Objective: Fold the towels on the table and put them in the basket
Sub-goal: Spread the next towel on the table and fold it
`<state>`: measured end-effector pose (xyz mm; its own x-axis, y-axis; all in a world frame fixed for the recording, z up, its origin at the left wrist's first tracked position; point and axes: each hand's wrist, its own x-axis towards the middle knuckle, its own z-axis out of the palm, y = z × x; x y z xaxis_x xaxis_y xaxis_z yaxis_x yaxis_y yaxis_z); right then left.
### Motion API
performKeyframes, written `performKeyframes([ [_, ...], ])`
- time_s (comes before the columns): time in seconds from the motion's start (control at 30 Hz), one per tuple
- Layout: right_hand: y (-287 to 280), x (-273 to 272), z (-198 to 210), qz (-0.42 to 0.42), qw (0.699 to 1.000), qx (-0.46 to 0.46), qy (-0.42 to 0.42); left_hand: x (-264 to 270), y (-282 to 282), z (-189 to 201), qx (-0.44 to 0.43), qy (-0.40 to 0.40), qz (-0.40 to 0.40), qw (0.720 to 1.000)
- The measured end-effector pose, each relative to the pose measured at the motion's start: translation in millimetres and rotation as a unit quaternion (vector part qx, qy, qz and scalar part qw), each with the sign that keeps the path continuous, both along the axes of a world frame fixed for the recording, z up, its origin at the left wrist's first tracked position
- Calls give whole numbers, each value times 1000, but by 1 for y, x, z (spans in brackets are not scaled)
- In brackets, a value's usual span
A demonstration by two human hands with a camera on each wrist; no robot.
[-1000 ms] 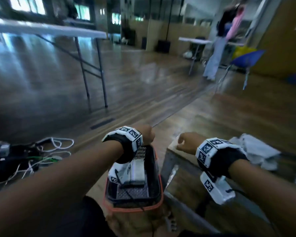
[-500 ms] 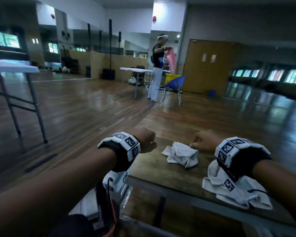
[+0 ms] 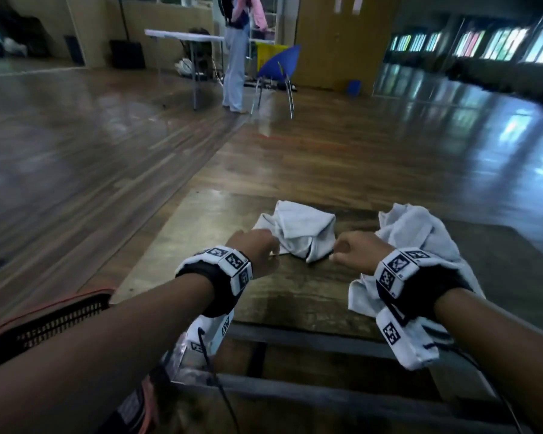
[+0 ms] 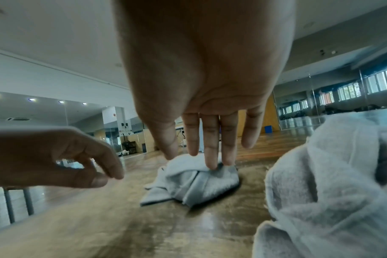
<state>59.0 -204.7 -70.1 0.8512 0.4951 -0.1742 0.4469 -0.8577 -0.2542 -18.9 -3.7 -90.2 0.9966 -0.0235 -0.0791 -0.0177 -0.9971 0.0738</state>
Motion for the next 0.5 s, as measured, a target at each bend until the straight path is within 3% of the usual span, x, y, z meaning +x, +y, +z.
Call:
performKeyframes([
  [0.17,19,64,-40,-7,1000,22,-22,75,-6,-23,34,-49,-26,998],
  [0.27,33,90,-55,15,997,37,-61,107,-8,-31,45,-36,-28,998],
  [0.5,56,102,-67,27,993,-11,-116,124,-3,-31,53,-29,-48,997],
])
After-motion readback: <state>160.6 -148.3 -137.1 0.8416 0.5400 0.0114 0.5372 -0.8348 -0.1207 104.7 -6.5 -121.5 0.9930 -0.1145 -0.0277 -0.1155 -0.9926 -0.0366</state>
